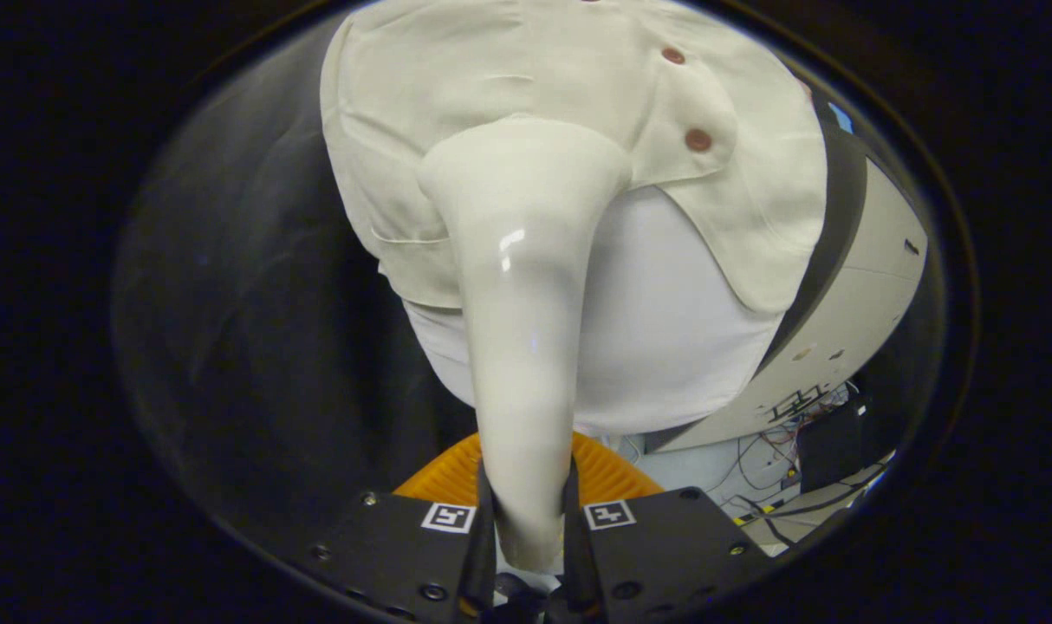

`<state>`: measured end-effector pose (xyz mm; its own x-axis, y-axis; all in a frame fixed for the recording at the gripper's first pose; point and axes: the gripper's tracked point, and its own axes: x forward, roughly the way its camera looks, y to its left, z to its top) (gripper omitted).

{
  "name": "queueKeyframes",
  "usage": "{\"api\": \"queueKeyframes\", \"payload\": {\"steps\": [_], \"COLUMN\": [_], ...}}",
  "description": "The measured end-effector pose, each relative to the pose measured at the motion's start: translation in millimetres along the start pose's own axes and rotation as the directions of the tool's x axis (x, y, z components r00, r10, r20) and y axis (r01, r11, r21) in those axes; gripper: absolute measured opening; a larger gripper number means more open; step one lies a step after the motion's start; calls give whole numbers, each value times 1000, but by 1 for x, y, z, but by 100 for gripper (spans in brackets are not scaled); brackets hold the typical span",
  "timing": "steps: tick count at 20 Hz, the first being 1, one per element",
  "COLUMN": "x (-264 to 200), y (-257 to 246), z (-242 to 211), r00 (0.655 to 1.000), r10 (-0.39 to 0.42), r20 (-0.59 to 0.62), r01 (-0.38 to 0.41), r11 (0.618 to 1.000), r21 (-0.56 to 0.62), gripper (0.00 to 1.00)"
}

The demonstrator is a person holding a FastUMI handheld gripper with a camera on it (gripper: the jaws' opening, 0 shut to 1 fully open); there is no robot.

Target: Iron the clothes twice with a garment steamer, once on the left side and once on the right side.

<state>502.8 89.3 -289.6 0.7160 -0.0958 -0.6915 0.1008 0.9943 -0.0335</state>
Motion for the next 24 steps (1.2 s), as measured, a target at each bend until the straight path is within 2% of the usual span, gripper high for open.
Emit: {"api": "queueKeyframes", "payload": {"steps": [4,8,14,19,24], "x": [-37,-89,-159,-204,-234], "y": [-8,-12,-42,-63,-71], "z": [-18,-19,-24,-3,35], "r00": [1000,995,982,959,933], "r10": [8,32,20,2,34], "r20": [18,92,189,283,359], "r01": [-8,-37,-44,-32,-62], "r11": [1000,998,991,994,996], "r21": [6,45,123,102,66], "gripper": [30,30,30,30,30]}}
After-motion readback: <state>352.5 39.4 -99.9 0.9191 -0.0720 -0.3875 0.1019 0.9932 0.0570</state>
